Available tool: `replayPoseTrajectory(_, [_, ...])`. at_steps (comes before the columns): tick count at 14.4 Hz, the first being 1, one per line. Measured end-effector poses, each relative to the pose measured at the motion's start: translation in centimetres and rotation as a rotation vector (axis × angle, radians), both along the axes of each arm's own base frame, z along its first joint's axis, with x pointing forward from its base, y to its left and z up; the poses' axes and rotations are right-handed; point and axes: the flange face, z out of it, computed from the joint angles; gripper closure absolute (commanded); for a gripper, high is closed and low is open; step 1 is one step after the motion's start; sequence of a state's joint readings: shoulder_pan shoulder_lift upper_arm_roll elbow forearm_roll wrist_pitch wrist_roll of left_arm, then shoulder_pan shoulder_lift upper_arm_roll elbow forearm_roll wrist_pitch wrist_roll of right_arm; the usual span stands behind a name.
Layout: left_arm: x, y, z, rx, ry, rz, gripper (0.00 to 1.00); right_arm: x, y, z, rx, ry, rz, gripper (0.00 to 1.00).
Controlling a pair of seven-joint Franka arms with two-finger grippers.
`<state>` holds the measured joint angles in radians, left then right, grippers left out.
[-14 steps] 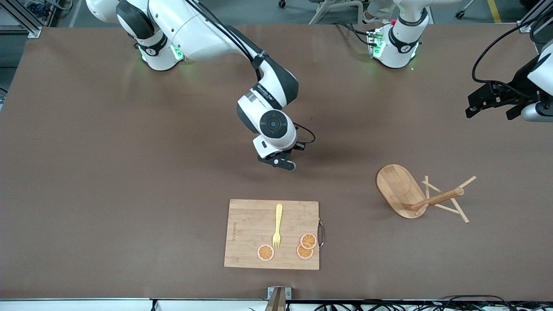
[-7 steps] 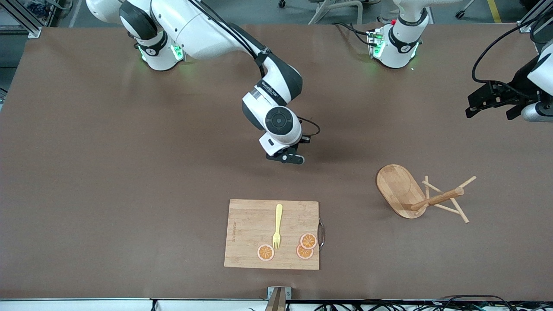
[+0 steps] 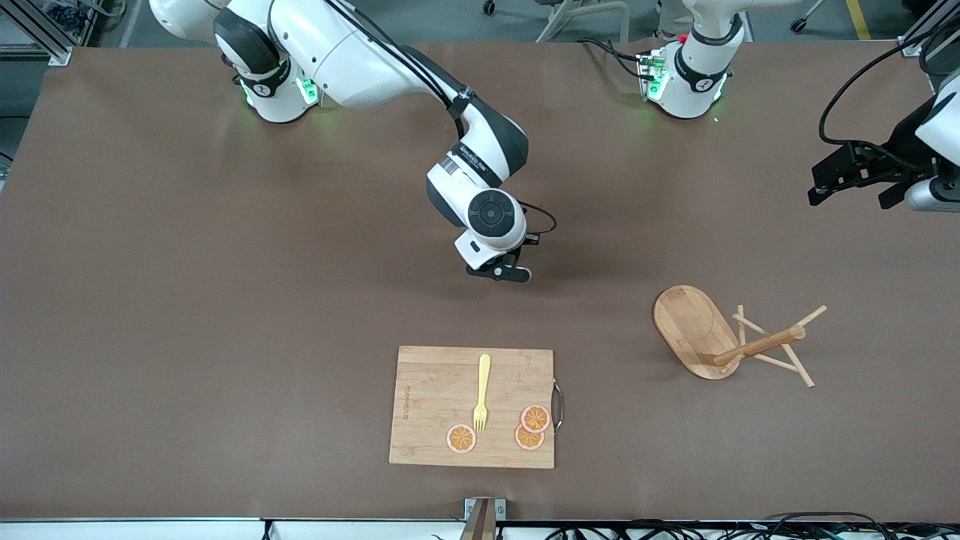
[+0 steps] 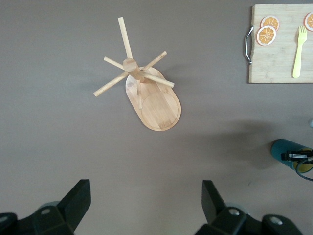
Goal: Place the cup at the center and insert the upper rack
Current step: 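Carry the mug with the right gripper toward the table middle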
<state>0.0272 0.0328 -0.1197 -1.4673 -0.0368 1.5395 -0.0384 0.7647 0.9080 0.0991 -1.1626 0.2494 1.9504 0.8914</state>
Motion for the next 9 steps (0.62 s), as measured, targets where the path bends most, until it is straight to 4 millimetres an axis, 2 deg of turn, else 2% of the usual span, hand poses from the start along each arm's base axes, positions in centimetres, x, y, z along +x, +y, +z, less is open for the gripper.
replayPoseTrajectory(1, [0.0, 0.0, 0.0, 0.0, 0.0, 0.0, 0.0, -0.1, 0.1, 0.0, 0.0, 0.0, 0.001, 0.77])
replayPoseTrajectory(3, [0.0, 0.0, 0.0, 0.0, 0.0, 0.0, 0.0, -0.1, 0.1, 0.0, 0.001, 0.0, 0.001, 0.0])
replayPoseTrajectory(7, [0.0, -0.3, 0.0, -0.004, 0.002, -0.004, 0.0, 0.2, 0.4, 0.9, 0.012, -0.007, -0.018, 0.0])
replayPoseTrajectory(9, [-0.2, -1.1, -0.1, -0.015, 0.014, -0.018, 0.0, 0.4, 0.6, 1.9, 0.019, -0.016, -0.039, 0.0])
